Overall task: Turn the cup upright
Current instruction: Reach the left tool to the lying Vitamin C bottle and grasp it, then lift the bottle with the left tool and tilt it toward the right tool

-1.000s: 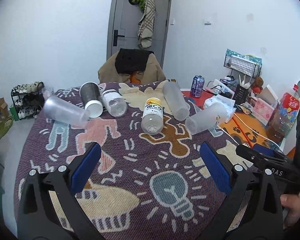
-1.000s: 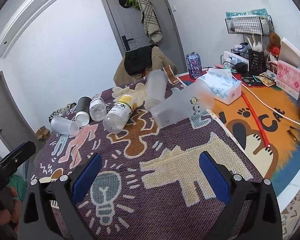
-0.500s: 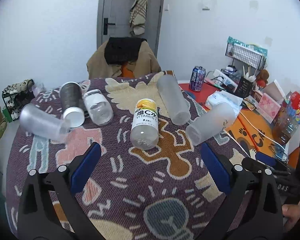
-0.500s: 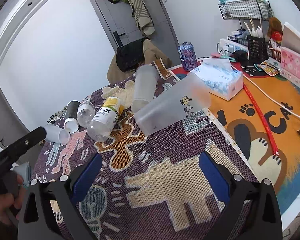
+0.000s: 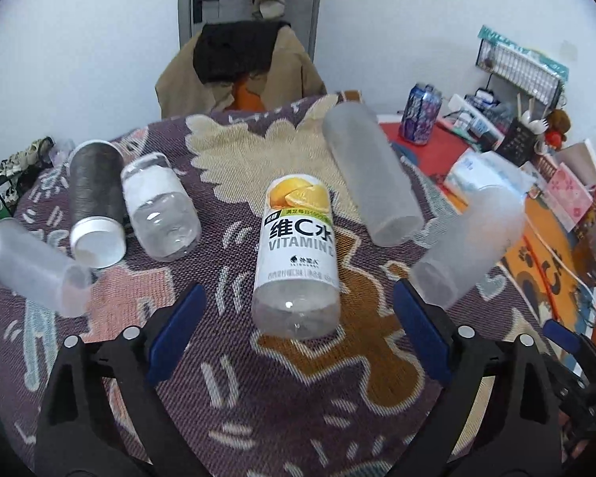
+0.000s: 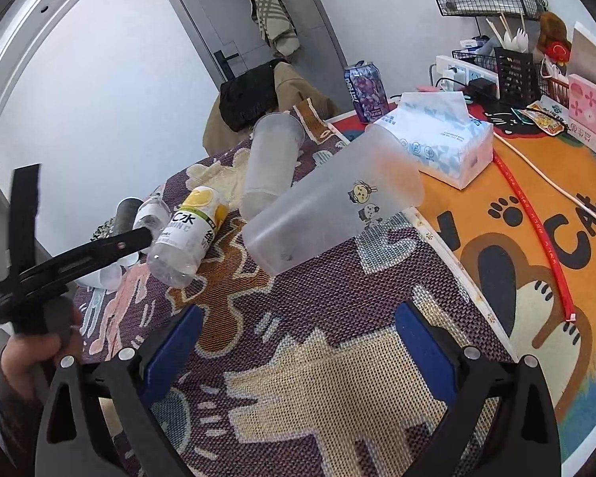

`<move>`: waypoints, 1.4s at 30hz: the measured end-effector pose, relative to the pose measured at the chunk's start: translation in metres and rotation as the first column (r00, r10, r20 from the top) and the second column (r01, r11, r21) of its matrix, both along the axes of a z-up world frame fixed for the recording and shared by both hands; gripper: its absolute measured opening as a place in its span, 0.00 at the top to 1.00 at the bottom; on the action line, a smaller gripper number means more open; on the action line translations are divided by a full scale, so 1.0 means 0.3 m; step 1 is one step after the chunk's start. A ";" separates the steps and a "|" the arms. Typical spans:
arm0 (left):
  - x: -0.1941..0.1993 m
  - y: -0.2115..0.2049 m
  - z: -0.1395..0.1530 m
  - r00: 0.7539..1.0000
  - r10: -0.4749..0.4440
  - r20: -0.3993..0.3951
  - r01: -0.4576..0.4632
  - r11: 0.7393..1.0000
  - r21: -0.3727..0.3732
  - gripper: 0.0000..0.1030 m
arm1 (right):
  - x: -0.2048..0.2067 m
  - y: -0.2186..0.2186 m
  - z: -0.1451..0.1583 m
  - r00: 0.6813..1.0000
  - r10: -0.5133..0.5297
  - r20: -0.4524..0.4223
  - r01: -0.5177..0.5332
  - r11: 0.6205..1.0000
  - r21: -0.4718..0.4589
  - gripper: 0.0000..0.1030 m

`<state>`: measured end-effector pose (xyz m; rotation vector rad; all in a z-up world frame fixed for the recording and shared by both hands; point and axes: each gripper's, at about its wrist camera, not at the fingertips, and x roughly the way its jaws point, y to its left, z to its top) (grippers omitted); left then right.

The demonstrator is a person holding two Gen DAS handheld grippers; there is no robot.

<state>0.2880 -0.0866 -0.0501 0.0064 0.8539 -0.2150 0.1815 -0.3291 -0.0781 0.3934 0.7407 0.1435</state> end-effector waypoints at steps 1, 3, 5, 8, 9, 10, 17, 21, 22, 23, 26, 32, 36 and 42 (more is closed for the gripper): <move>0.019 -0.002 -0.015 1.000 0.000 -0.015 0.000 1.000 0.001 0.11 | 0.004 0.001 -0.002 1.000 0.000 -0.002 0.000 1.000 -0.002 0.07; 0.053 -0.008 -0.044 0.999 0.003 -0.041 -0.002 1.000 0.012 0.11 | 0.012 0.003 -0.006 1.000 -0.001 -0.007 0.001 1.000 -0.007 0.07; 0.082 -0.015 -0.076 0.998 0.003 -0.064 -0.002 1.000 0.017 0.11 | 0.017 0.001 -0.008 1.000 -0.002 -0.007 0.002 1.000 -0.008 0.07; 0.119 -0.034 -0.122 0.995 -0.005 -0.098 0.008 1.000 0.030 0.11 | 0.023 -0.004 -0.012 1.000 -0.008 -0.010 0.008 1.000 -0.005 0.07; 0.130 -0.043 -0.136 0.994 -0.010 -0.107 0.014 0.999 0.040 0.11 | 0.024 -0.006 -0.015 1.000 -0.010 -0.012 0.010 1.000 -0.003 0.07; 0.144 -0.050 -0.151 0.993 -0.007 -0.116 0.014 0.998 0.056 0.12 | 0.022 -0.006 -0.017 1.000 -0.012 -0.013 0.012 1.000 -0.003 0.07; 0.139 -0.048 -0.145 0.992 -0.022 -0.126 0.024 1.000 0.014 0.39 | 0.000 -0.020 -0.013 1.000 -0.022 -0.016 0.022 1.000 -0.004 0.07; 0.074 -0.046 -0.092 0.995 -0.031 -0.093 0.032 0.999 0.007 0.39 | -0.027 -0.024 0.003 1.000 -0.028 -0.004 0.028 1.000 -0.003 0.07; 0.060 -0.043 -0.081 0.996 -0.032 -0.084 0.032 0.999 0.007 0.39 | -0.033 -0.023 0.006 1.000 -0.028 -0.002 0.028 1.000 -0.003 0.07; 0.045 -0.040 -0.069 0.997 -0.031 -0.076 0.031 0.999 0.006 0.39 | -0.041 -0.022 0.010 1.000 -0.028 0.000 0.028 1.000 -0.002 0.07; -0.019 -0.025 -0.031 0.998 -0.030 -0.052 0.030 1.000 -0.003 0.40 | -0.067 -0.024 0.022 0.999 -0.034 0.011 0.034 0.999 0.003 0.07; -0.160 -0.004 0.045 0.999 -0.040 -0.003 0.040 0.999 -0.028 0.40 | -0.125 -0.014 0.045 0.999 -0.039 0.022 0.038 0.999 0.022 0.07; -0.259 0.010 0.085 0.999 -0.040 0.033 0.042 0.998 -0.048 0.40 | -0.167 0.018 0.067 0.999 -0.021 0.040 0.021 1.000 0.015 0.07; -0.398 0.056 0.117 0.998 -0.019 0.060 0.025 0.994 -0.107 0.40 | -0.213 0.049 0.063 0.999 0.005 0.040 -0.007 1.000 0.027 0.07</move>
